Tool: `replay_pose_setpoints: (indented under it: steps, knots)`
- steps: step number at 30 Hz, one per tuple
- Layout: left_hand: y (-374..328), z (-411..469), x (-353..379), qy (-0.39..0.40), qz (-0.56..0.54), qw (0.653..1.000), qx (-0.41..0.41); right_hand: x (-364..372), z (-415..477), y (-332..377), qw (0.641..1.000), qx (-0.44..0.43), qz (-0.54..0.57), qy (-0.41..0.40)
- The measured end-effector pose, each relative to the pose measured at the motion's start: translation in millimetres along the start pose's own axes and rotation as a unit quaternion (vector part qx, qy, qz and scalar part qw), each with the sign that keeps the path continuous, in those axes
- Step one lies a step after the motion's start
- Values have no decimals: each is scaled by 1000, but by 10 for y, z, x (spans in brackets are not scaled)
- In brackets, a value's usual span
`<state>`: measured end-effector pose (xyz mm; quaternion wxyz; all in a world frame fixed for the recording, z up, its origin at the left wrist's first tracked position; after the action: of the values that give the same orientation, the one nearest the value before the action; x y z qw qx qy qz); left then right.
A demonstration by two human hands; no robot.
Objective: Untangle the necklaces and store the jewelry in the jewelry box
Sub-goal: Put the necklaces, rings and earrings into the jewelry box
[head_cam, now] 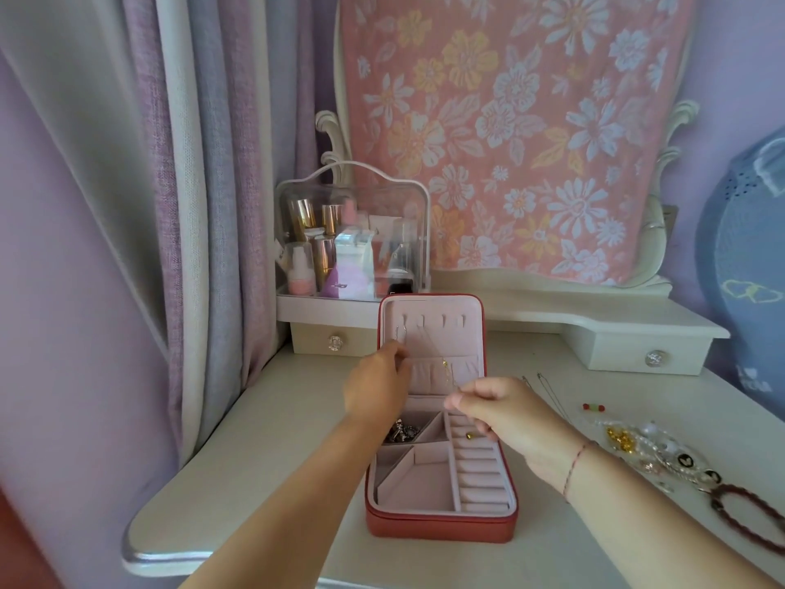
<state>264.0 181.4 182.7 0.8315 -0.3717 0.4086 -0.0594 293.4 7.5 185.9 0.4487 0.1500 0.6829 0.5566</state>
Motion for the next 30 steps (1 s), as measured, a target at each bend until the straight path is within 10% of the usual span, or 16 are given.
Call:
replay_pose_setpoints:
  steps: [20,30]
  knots:
    - [180,77,113,73,-120,990,-5,-86,836,572,995,-83,8,-51]
    - [171,-18,29,-35,-118,992,14,-481,704,289,993,-97,43,-51]
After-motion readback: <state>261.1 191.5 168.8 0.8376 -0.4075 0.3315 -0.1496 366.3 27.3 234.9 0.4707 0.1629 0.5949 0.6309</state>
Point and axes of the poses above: each hand's wrist, its own z-axis towards the middle knuckle, its own x-axis out of the palm, y = z × x, the point moved 7 cm from there along z, towards the middle knuckle, and after that the axes turned 6 degrees about -z, right-handed, at the moved point
